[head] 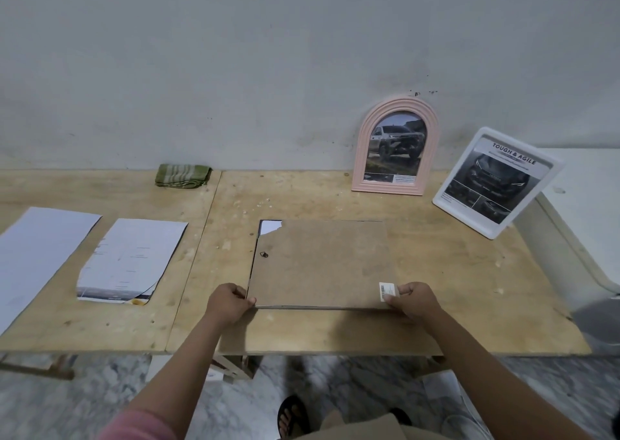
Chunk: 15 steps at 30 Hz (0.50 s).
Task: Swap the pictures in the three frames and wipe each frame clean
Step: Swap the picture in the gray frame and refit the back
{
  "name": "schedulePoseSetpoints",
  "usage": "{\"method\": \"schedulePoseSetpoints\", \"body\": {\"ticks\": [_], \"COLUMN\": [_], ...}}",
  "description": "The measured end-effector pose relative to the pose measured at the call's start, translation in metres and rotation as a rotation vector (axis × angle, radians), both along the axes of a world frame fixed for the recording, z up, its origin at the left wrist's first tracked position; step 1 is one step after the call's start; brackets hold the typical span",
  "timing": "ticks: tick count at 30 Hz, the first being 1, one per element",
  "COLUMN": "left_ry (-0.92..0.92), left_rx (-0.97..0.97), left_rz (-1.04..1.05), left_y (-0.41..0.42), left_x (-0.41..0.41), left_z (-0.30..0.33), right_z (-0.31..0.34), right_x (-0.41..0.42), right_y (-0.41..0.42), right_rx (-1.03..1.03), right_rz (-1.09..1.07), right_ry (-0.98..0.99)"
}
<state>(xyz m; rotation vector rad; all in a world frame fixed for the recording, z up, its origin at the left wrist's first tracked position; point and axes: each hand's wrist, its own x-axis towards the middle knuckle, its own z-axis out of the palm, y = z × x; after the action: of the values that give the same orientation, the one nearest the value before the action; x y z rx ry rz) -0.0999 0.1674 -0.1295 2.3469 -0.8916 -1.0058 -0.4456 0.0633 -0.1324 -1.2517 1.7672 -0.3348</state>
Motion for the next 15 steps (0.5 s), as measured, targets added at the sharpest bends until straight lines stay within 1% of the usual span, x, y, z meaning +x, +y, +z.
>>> {"method": "schedulePoseSetpoints", "body": {"ticks": [3, 7, 10, 15], "left_ry": [0.075, 0.204, 0.275, 0.238], "left_rx": [0.022, 0.021, 0.01, -0.022], "left_rz": [0.015, 0.055, 0.084, 0.107], "left_y": [-0.0027, -0.0038, -0.0047, -0.0073], "left_x": [0.0019, 0.0059, 0.0065, 0.0062], "left_z": [0.0026, 0.0046, 0.0056, 0.0069], "right_z": [-0.0021, -0.0078, -0.0046, 0.0015], "right_x": [0.0006, 0.0021, 0.0042, 0.0079], "right_y": [-0.0024, -0.0048, -0.0018, 0.0012], "right_rx": [0.049, 0.059, 0.13, 0.187], "right_rz": [-0.039, -0.074, -0.112, -0.216], "right_ry": [-0.107, -0.162, -0.264, -0.387]}}
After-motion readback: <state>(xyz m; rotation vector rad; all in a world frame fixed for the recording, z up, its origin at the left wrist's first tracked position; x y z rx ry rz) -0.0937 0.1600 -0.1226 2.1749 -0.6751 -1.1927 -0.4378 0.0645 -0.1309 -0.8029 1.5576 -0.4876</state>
